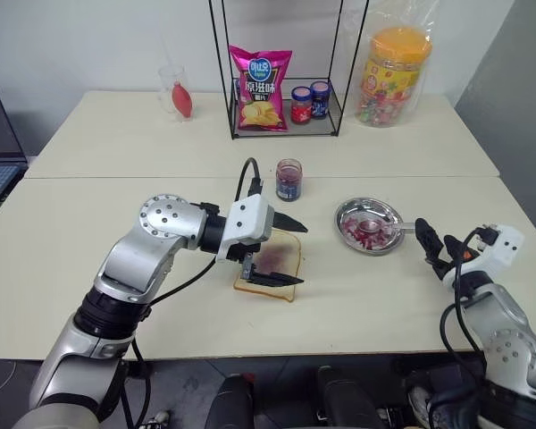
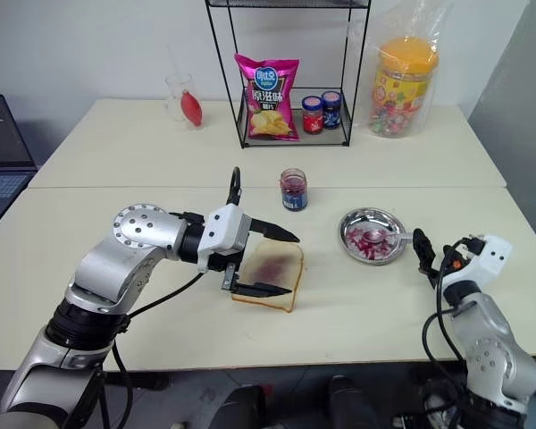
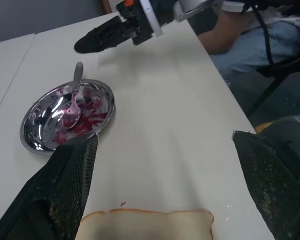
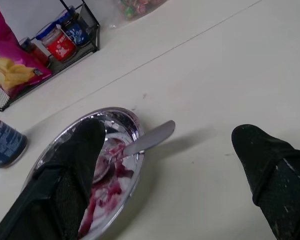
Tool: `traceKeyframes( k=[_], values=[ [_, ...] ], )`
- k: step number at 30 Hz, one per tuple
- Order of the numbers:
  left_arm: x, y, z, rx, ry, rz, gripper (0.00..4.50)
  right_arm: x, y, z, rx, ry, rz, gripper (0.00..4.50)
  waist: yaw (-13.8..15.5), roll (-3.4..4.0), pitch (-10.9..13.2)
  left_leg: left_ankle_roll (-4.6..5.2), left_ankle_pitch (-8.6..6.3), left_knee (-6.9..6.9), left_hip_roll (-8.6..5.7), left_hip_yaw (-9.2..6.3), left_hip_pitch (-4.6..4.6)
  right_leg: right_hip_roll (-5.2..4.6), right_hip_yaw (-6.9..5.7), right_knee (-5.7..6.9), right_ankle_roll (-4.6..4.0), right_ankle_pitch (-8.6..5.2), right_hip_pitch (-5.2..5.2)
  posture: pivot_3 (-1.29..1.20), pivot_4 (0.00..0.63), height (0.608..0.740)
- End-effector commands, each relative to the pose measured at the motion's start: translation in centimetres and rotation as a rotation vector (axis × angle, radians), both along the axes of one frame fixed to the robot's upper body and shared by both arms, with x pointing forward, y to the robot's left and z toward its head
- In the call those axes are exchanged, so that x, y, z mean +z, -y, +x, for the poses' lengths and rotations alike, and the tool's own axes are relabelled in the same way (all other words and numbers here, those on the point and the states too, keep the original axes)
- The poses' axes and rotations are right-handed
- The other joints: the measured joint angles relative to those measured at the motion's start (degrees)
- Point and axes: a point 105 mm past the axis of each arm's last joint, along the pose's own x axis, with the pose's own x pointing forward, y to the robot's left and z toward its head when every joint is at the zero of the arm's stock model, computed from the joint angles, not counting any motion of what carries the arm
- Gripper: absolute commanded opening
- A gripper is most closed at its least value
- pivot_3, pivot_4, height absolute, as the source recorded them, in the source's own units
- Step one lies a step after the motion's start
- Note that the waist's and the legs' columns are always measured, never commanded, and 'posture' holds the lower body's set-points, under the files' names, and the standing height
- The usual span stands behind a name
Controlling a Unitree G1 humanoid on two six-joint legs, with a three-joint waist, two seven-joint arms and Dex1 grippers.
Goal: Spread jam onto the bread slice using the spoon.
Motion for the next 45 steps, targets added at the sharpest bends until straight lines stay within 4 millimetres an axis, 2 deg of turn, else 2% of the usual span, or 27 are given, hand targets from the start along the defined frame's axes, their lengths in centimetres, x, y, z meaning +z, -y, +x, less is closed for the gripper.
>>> traceKeyframes(
  k=[1, 5, 14, 17, 22, 33, 40, 44, 45],
  values=[
    [0.7, 0.3, -0.1, -0.018, 0.039, -0.011, 4.49, 0.7, 1.0, 0.6, -0.047, 0.046, 0.071, 4.5, -0.1, 0.0, 0.0, 0.0, 0.0, -0.01, 0.0, 0.0, 0.0, 0.0, 0.0, 0.0, 0.0, 0.0, 0.0, 0.0, 0.15, 0.74],
    [0.4, 0.1, 0.1, -0.003, 0.044, -0.01, 4.49, 0.1, 0.5, 1.7, -0.03, 0.034, 0.116, 4.5, -0.2, 0.02, 0.0, 0.0, 0.0, -0.02, 0.0, 0.0, 0.01, 0.0, 0.01, 0.01, 0.0, 0.0, 0.0, 0.0, 0.15, 0.74],
    [0.0, -0.3, 0.4, 0.018, 0.048, -0.005, 4.49, 0.7, 0.5, 2.7, -0.025, 0.065, 0.226, 4.5, -0.3, 0.06, 0.0, 0.0, 0.0, -0.01, 0.0, 0.0, 0.02, 0.0, 0.01, 0.03, 0.01, 0.01, 0.0, 0.0, 0.15, 0.74],
    [-0.1, -0.4, 0.6, 0.021, 0.05, -0.002, 4.5, 0.8, 0.3, 3.0, -0.017, 0.06, 0.262, 3.98, -0.3, 0.07, 0.0, 0.0, 0.0, -0.02, 0.0, 0.0, 0.01, 0.0, 0.01, 0.02, 0.01, 0.0, 0.0, 0.0, 0.15, 0.74],
    [-0.2, -0.5, 0.8, 0.022, 0.054, 0.0, 4.5, 0.5, 0.0, 3.3, -0.01, 0.035, 0.26, 2.83, -0.4, 0.09, 0.0, 0.01, 0.0, -0.01, 0.0, 0.0, 0.03, 0.0, 0.01, 0.03, 0.0, 0.01, 0.0, 0.0, 0.15, 0.74],
    [-0.4, -0.6, 1.1, 0.034, 0.065, 0.005, 4.5, 0.4, -0.6, 3.7, 0.013, 0.014, 0.303, 0.07, -0.4, 0.11, 0.0, 0.01, 0.0, -0.01, 0.0, 0.01, 0.02, 0.0, 0.03, 0.03, 0.01, 0.01, 0.0, 0.0, 0.15, 0.74],
    [-0.2, -0.6, 1.3, 0.051, 0.063, -0.007, 4.5, 1.1, -0.7, 3.8, 0.023, 0.037, 0.32, 0.02, -0.4, 0.15, 0.0, 0.01, 0.0, -0.01, 0.0, 0.01, 0.02, 0.01, 0.03, 0.02, 0.01, 0.01, 0.0, 0.0, 0.15, 0.74],
    [0.1, -0.9, 1.7, 0.087, 0.052, -0.034, 4.5, 2.4, -1.0, 3.7, 0.058, 0.076, 0.305, 0.02, -0.4, 0.16, 0.0, 0.01, 0.0, -0.02, 0.0, 0.01, 0.01, 0.01, 0.02, 0.02, 0.01, 0.01, 0.0, 0.0, 0.15, 0.74],
    [0.6, -1.3, 2.1, 0.124, 0.043, -0.061, 4.5, 3.3, -1.0, 3.5, 0.07, 0.099, 0.285, 0.02, -0.4, 0.18, 0.0, 0.01, 0.0, -0.02, 0.0, 0.0, 0.02, 0.01, 0.03, 0.02, 0.01, 0.01, 0.0, 0.0, 0.15, 0.74]
  ],
)
